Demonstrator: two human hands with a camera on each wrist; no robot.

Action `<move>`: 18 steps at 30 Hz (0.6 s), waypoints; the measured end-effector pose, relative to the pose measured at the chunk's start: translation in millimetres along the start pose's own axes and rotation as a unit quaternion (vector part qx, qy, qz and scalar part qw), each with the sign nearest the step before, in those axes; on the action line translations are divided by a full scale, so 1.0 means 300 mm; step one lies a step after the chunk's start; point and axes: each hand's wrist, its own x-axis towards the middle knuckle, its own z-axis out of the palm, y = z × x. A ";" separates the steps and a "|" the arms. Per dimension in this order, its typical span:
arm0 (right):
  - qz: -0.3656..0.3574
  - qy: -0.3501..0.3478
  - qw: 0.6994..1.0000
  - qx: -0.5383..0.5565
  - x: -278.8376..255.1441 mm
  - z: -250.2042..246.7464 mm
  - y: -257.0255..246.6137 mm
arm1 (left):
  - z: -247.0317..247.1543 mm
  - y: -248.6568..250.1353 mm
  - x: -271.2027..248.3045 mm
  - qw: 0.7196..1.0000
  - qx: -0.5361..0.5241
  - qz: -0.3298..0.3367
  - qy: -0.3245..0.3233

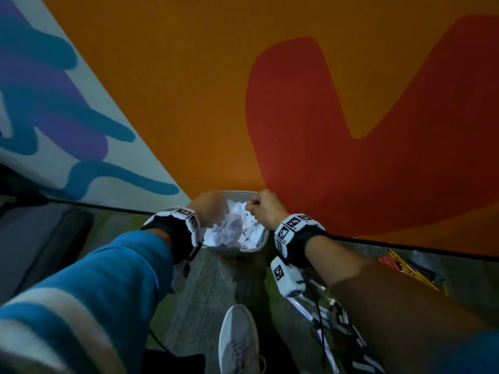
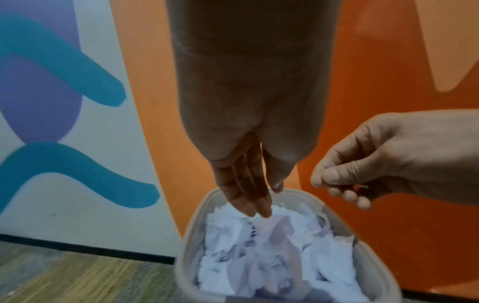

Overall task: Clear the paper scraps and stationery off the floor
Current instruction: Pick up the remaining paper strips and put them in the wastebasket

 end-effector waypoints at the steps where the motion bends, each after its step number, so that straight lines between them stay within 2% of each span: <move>1: 0.009 0.004 1.000 -0.009 0.004 0.007 -0.004 | -0.002 -0.014 -0.001 1.000 -0.005 -0.002 0.005; 6: 0.006 0.020 0.999 -0.029 -0.015 -0.038 0.021 | 0.019 0.002 -0.001 1.000 0.026 0.005 -0.006; 10: -0.011 -0.040 0.999 -0.029 -0.060 -0.165 0.110 | 0.062 0.097 0.013 0.996 0.062 0.059 -0.026; 15: 0.095 -0.148 0.983 -0.061 -0.163 -0.359 0.357 | 0.179 0.319 0.039 0.983 0.078 0.147 -0.078; 18: 0.190 -0.130 0.973 -0.025 -0.273 -0.441 0.561 | 0.307 0.454 0.055 0.971 0.104 0.170 -0.130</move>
